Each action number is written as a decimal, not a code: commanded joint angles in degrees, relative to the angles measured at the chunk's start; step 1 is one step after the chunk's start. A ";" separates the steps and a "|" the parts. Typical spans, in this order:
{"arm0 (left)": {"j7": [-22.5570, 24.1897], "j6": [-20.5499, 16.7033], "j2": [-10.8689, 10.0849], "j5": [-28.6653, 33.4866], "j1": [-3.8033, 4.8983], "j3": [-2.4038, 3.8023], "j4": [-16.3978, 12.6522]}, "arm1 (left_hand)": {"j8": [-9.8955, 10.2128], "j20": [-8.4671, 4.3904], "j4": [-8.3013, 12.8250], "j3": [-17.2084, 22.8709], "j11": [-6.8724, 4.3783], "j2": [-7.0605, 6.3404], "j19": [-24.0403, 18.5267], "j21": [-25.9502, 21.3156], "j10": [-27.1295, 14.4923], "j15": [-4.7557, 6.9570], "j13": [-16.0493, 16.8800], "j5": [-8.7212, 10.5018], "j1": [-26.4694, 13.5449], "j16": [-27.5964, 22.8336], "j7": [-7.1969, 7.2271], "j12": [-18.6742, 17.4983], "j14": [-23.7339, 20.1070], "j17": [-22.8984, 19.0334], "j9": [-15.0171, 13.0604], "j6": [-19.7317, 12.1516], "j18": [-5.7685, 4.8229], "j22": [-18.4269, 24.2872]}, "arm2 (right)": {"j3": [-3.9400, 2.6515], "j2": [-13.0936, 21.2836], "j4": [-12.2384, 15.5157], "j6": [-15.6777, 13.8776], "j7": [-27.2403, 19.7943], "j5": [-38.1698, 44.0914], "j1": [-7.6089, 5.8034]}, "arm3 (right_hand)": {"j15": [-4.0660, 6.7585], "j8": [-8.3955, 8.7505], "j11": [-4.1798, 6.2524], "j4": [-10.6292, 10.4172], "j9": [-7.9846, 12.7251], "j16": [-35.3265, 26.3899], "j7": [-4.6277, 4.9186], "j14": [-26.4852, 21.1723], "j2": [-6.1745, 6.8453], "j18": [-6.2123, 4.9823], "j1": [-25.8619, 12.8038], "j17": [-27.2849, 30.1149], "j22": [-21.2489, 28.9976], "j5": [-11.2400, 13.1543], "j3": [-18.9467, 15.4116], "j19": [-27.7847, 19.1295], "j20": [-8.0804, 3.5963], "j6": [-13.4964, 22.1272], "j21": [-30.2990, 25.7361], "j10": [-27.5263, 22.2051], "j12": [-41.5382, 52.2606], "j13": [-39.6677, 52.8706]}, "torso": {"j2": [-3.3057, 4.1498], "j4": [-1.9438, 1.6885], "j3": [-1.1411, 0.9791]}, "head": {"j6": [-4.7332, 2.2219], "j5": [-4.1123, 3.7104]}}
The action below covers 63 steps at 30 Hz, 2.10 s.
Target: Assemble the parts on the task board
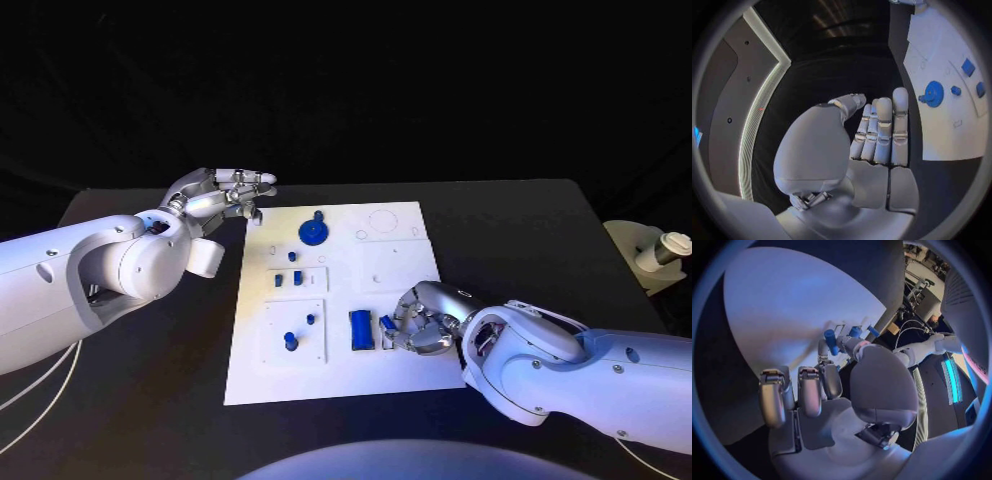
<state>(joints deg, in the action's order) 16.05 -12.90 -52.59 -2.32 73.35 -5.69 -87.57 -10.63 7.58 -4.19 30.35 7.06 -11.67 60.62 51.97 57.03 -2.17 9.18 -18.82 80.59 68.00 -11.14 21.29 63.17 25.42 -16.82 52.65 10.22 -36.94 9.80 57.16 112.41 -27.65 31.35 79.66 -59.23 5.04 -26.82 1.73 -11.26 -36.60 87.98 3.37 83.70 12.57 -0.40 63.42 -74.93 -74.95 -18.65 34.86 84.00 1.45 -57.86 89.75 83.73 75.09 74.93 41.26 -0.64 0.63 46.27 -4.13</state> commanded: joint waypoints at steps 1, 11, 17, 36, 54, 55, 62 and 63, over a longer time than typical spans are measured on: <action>0.39 0.99 0.00 0.12 0.04 0.04 -0.17 | -0.18 -0.12 -0.07 0.35 0.03 0.55 0.36 0.21 -0.48 -0.21 0.06 -0.32 0.17 0.35 -0.03 0.24 -0.10 -0.07 0.09 -0.41 0.37 -0.06 | 0.04 -0.17 -0.07 1.55 0.92 0.15 0.11 | 0.10 0.22 -0.02 -0.41 0.14 0.21 -0.92 5.37 0.24 0.38 -0.78 -10.25 -15.03 -0.25 -0.43 5.98 -0.28 -1.42 0.17 1.38 0.47 6.45 | 0.01 -0.06 -0.05 | 0.05 0.06; 0.28 1.03 -0.12 0.12 0.04 0.04 -0.09 | -0.21 -0.11 -0.02 0.40 0.03 0.53 0.37 0.24 -0.59 -0.21 0.09 -0.35 0.22 0.39 -0.03 0.36 -0.10 -0.08 0.10 -0.49 0.38 -0.09 | 0.04 -0.42 0.12 1.64 0.65 0.11 0.11 | 0.10 0.35 -0.03 -2.50 0.67 0.27 -0.92 5.40 1.35 0.40 -3.97 -10.44 -15.05 -3.43 -3.88 6.00 -0.29 -2.03 0.25 1.49 0.62 6.73 | 0.00 0.01 -0.02 | 0.19 0.14; 0.22 1.06 -0.14 0.12 0.04 0.04 -0.06 | -0.24 -0.12 0.05 0.50 0.02 0.59 0.38 0.26 -0.64 -0.20 0.12 -0.39 0.34 0.41 -0.02 0.43 -0.11 -0.09 0.10 -0.51 0.39 -0.10 | 0.04 -0.37 0.11 1.54 0.63 0.17 0.11 | 0.07 0.42 -0.07 -3.34 0.85 0.27 -0.87 5.40 1.36 0.39 -4.79 -10.44 -15.05 -3.46 -5.24 6.00 -0.27 -2.12 0.23 1.51 0.62 6.80 | -0.03 -0.02 -0.03 | 0.19 0.14; 0.11 0.93 -0.22 0.12 0.04 0.04 -0.04 | -0.26 -0.13 0.11 0.57 0.03 0.60 0.38 0.29 -0.70 -0.20 0.14 -0.41 0.42 0.42 -0.03 0.51 -0.12 -0.11 0.11 -0.54 0.39 -0.12 | 0.03 0.74 0.21 1.56 -0.27 0.98 0.10 | 0.11 0.70 -0.02 -5.10 1.64 0.22 -0.98 5.38 0.78 0.36 -7.32 -10.38 -15.00 -1.42 -14.59 5.94 -0.29 -2.21 0.07 1.44 0.17 6.95 | -0.03 -0.02 -0.02 | 0.15 0.61; -0.10 0.84 -0.23 0.12 0.04 0.03 0.02 | -0.31 -0.12 0.04 0.62 0.06 0.69 0.39 0.32 -0.76 -0.22 0.18 -0.42 0.35 0.45 -0.07 0.62 -0.12 -0.13 0.11 -0.56 0.38 -0.15 | -0.01 3.61 1.64 6.48 -4.39 -0.77 -0.97 | -0.01 0.86 -0.17 -4.42 2.09 0.16 -0.78 5.36 1.47 0.28 -0.64 -10.30 -14.90 1.73 -16.76 5.81 -0.20 -2.00 -0.28 1.29 -0.29 6.91 | -0.03 -0.07 -0.04 | 0.52 0.62; -0.10 0.85 -0.24 0.12 0.04 0.03 0.02 | -0.31 -0.12 0.04 0.62 0.06 0.69 0.39 0.32 -0.76 -0.22 0.18 -0.42 0.35 0.45 -0.07 0.62 -0.12 -0.13 0.11 -0.56 0.38 -0.15 | -0.01 3.61 1.59 6.58 -4.45 -0.81 -0.98 | -0.01 0.86 -0.17 -4.42 2.09 0.16 -0.78 5.36 1.47 0.28 -0.64 -10.30 -14.90 1.73 -16.76 5.81 -0.20 -2.00 -0.28 1.29 -0.29 6.91 | -0.03 -0.06 -0.04 | 0.53 0.59; -0.10 0.88 -0.23 0.12 0.04 0.03 0.02 | -0.31 -0.12 0.04 0.62 0.06 0.69 0.39 0.32 -0.76 -0.22 0.18 -0.42 0.35 0.45 -0.07 0.62 -0.12 -0.13 0.11 -0.56 0.38 -0.15 | -0.01 2.99 1.01 6.91 -4.71 -1.04 -0.91 | -0.02 0.87 -0.18 -4.48 2.12 0.14 -0.78 5.35 1.48 0.26 -0.43 -10.23 -14.87 1.96 -16.93 5.78 -0.19 -2.00 -0.38 1.28 -0.31 6.90 | 0.01 -0.04 0.00 | 0.58 0.56; -0.10 0.89 -0.23 0.12 0.04 0.03 0.02 | -0.31 -0.12 0.04 0.62 0.06 0.69 0.39 0.32 -0.76 -0.22 0.18 -0.42 0.35 0.45 -0.07 0.62 -0.12 -0.13 0.11 -0.56 0.38 -0.15 | -0.01 2.76 0.84 6.84 -4.71 -1.04 -0.86 | -0.02 0.87 -0.18 -4.48 2.12 0.14 -0.78 5.35 1.48 0.26 -0.43 -10.23 -14.87 1.96 -16.93 5.78 -0.19 -2.00 -0.38 1.28 -0.31 6.90 | 0.02 -0.04 -0.01 | 0.58 0.56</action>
<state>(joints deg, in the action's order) 15.77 -12.79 -52.91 -2.32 73.35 -5.70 -87.44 -10.63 7.58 -4.19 30.69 7.07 -11.38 60.61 51.97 56.62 -2.17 9.27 -19.08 80.88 68.23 -11.35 21.74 63.17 25.38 -16.78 52.44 10.22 -37.04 9.80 60.16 113.39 -22.41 27.64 78.79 -60.20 5.03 -26.14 1.73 -15.73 -34.54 87.98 2.30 83.71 14.05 -0.40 62.31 -74.91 -74.91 -16.97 18.34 83.99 1.45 -60.14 89.67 83.73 74.97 74.91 41.26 -0.69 0.63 46.84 -3.55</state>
